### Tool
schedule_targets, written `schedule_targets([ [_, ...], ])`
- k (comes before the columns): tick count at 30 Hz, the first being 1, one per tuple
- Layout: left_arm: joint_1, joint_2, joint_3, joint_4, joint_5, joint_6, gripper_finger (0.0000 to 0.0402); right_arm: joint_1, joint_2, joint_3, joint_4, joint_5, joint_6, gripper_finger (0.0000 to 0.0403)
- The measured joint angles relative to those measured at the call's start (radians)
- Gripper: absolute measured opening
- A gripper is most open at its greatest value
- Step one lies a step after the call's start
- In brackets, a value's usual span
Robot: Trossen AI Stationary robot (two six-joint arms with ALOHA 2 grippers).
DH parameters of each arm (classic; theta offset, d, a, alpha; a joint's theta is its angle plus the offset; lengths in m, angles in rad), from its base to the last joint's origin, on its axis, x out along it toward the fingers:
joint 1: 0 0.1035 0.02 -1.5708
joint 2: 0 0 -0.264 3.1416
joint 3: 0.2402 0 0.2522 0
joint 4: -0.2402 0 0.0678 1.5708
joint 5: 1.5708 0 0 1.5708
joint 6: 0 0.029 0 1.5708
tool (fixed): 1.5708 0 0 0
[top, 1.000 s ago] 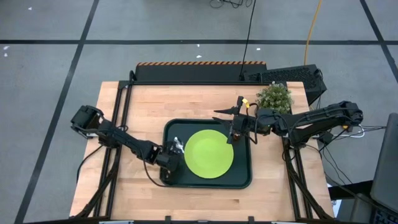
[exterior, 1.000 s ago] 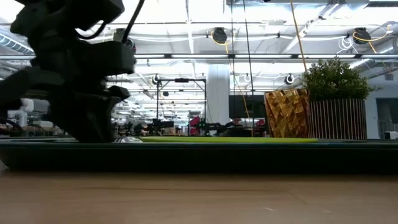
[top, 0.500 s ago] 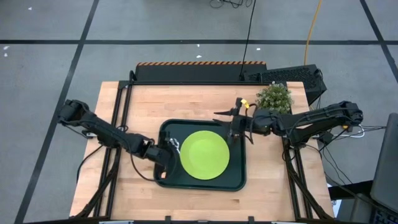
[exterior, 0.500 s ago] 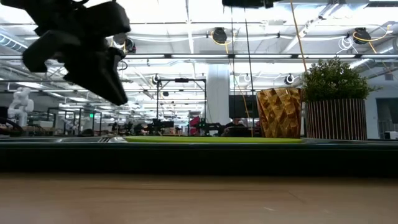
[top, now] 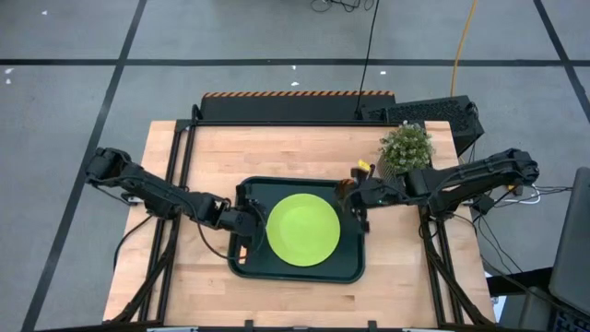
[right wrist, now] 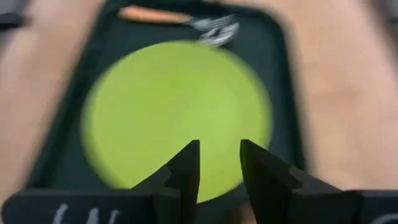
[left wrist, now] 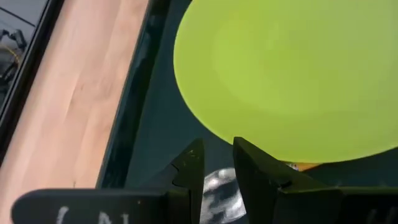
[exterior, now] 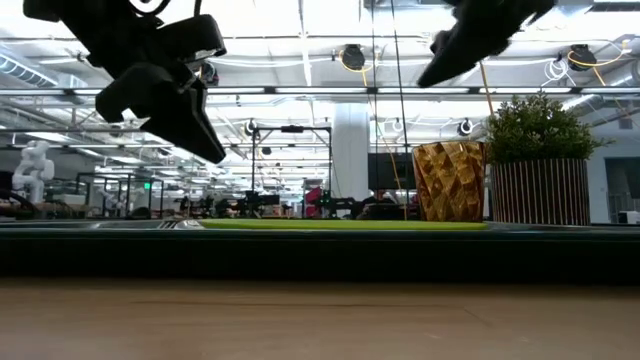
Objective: Pick and place plate/cup/fork/spoon on tray
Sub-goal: Adjust the orange spoon on the black tray
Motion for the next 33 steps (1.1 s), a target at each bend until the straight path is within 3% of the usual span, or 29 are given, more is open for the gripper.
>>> schedule_targets([
  [6,0.001,-0.067,0.0,-0.022,-0.012,-0.002,0.009,0.093,0.014,-0.009,-0.096,-0.082,0.185,0.0107],
  [14,0.017,-0.114,0.001,-0.073,-0.015,-0.011,0.009,0.258,0.129,-0.145,-0.004,-0.081,0.391,0.0099],
  [23,0.063,-0.101,0.0,-0.074,-0.014,0.005,0.009,0.292,0.201,-0.177,-0.011,-0.045,0.47,0.0007],
  [33,0.106,-0.101,0.0,-0.073,-0.012,0.009,0.009,0.269,0.201,-0.226,-0.079,0.003,0.539,0.0001],
])
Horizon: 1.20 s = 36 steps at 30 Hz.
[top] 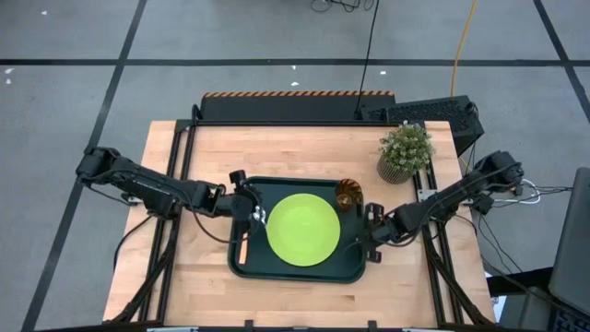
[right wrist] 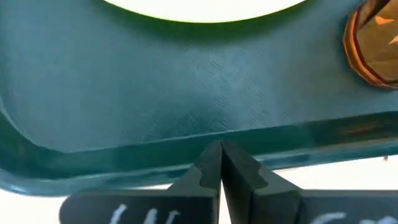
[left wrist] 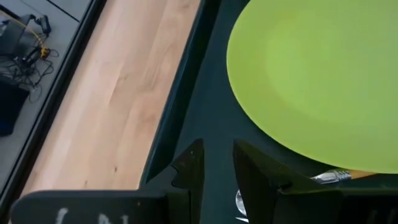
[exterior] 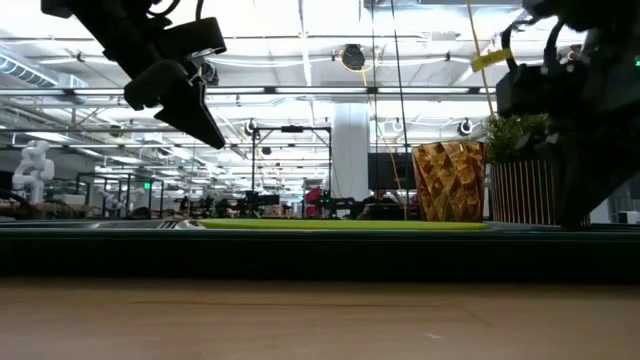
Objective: Pick and place plate/cup/fork/spoon on tray
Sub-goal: Adjust the orange spoon on the black tray
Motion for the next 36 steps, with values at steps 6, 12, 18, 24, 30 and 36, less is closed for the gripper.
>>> schedule_targets([
  [6,0.0,0.0,0.0,0.0,0.026,-0.008,0.009,0.0,-0.008,-0.074,0.094,0.002,0.02,0.0],
  [12,0.0,0.0,0.0,0.0,0.027,-0.011,0.009,-0.013,-0.005,-0.078,0.073,-0.001,0.006,0.0],
  [18,-0.008,0.0,0.0,0.0,0.026,-0.033,0.009,-0.026,-0.028,-0.077,0.075,0.034,-0.022,0.0],
  [24,-0.022,0.0,0.0,-0.011,0.027,-0.033,0.009,0.004,-0.141,0.012,0.078,0.075,-0.061,0.0],
  [30,-0.017,0.0,0.0,-0.032,0.026,-0.042,0.009,0.104,-0.143,0.059,0.275,-0.214,-0.092,0.0],
  [36,-0.017,0.0,0.0,-0.031,0.026,-0.053,0.009,0.213,-0.029,0.058,0.33,-0.265,0.122,0.0],
])
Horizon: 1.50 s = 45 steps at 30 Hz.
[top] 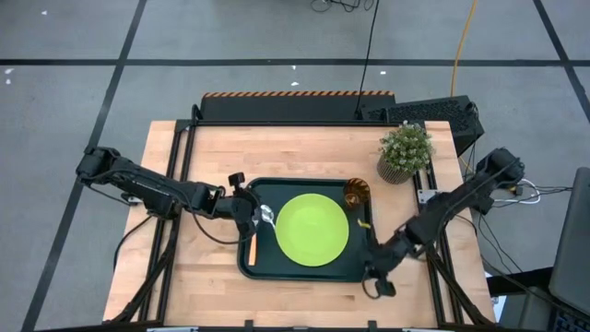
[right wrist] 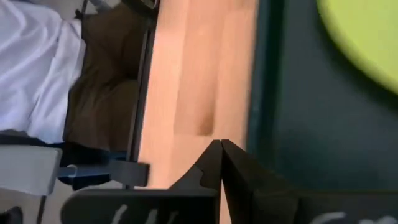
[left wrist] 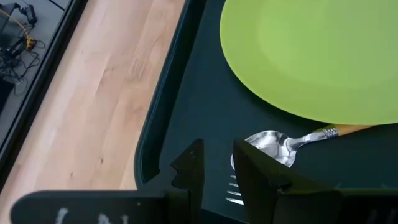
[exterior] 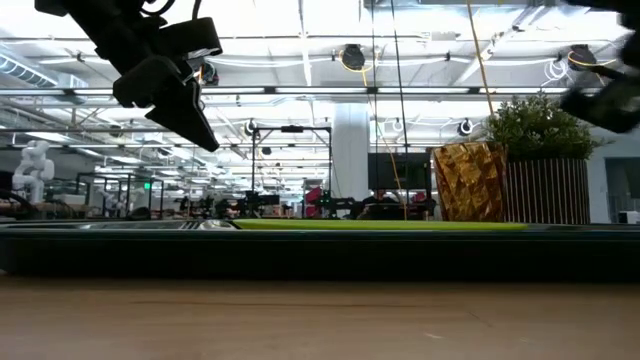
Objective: Pick and place plate/cup/fork/spoon on tray
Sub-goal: Adjust the orange spoon on the black tray
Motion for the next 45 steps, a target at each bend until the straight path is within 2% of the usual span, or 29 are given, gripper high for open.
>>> schedule_targets([
  [7,0.0,0.0,0.0,0.0,0.0,0.002,0.009,0.063,0.221,0.0,0.094,0.026,0.108,0.0],
  [11,0.002,0.0,0.0,0.001,0.001,0.039,0.009,0.075,0.272,0.0,0.11,0.024,0.134,0.0],
  [18,0.035,0.0,0.0,0.008,0.002,0.061,0.009,0.074,0.234,0.0,0.098,0.111,0.106,0.0],
  [24,0.044,0.0,0.0,0.011,0.022,0.076,0.009,0.072,0.219,0.0,0.103,0.11,0.102,0.0],
  [27,0.044,0.002,0.0,0.028,0.075,0.077,0.009,0.072,0.218,0.0,0.112,0.11,0.077,0.0],
  [32,0.049,0.085,0.0,0.141,0.126,0.189,0.009,0.037,0.21,0.0,0.172,0.11,-0.044,0.0],
  [38,0.108,0.215,0.0,0.31,0.217,0.283,0.009,-0.018,0.136,0.0,0.135,0.11,-0.116,0.0],
  [45,0.155,0.254,0.0,0.266,0.22,0.286,0.009,-0.029,0.031,0.0,0.076,0.163,-0.151,0.0],
])
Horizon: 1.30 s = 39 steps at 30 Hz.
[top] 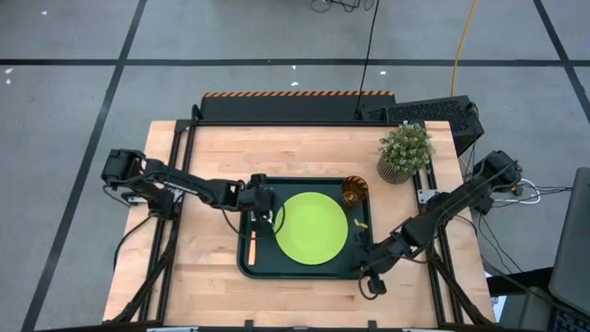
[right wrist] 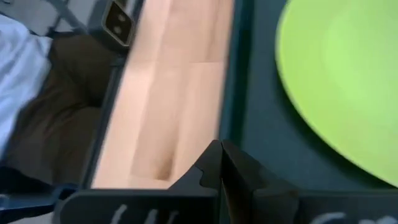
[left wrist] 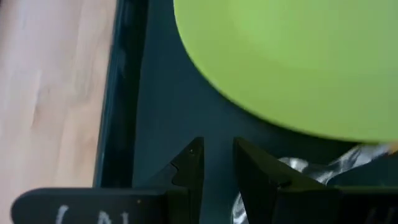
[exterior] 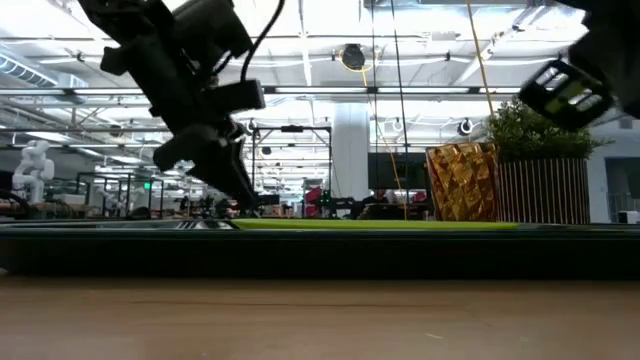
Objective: Pick and place plate/cup/fork/spoon on tray
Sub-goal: Adjust the orange spoon on the black tray
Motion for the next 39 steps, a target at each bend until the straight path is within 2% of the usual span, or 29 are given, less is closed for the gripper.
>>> schedule_targets([
  [7,0.025,0.001,0.0,-0.113,-0.001,0.002,0.009,0.0,-0.055,0.0,-0.051,0.052,-0.008,0.0],
  [15,0.054,-0.123,0.001,-0.17,0.018,-0.028,0.009,0.0,-0.057,0.0,-0.07,0.053,-0.013,0.0],
  [20,0.129,-0.142,0.001,-0.28,0.186,-0.159,0.009,0.0,-0.057,0.0,-0.07,0.053,-0.032,0.0001],
  [24,0.202,-0.142,0.001,-0.288,0.316,-0.284,0.009,-0.012,-0.057,0.0,-0.07,0.056,-0.06,0.0011],
  [29,0.281,-0.142,0.001,-0.287,0.516,-0.316,0.009,-0.021,-0.057,0.0,-0.07,0.055,-0.081,0.0032],
  [31,0.301,-0.135,0.001,-0.285,0.548,-0.317,0.009,-0.021,-0.057,0.0,-0.07,0.055,-0.091,0.004],
  [36,0.351,-0.13,0.0,-0.31,0.554,-0.32,0.009,-0.021,-0.057,-0.009,-0.062,0.068,-0.101,0.0053],
  [39,0.377,-0.115,0.0,-0.309,0.625,-0.324,0.009,-0.021,-0.057,-0.038,-0.065,0.076,-0.099,0.0055],
])
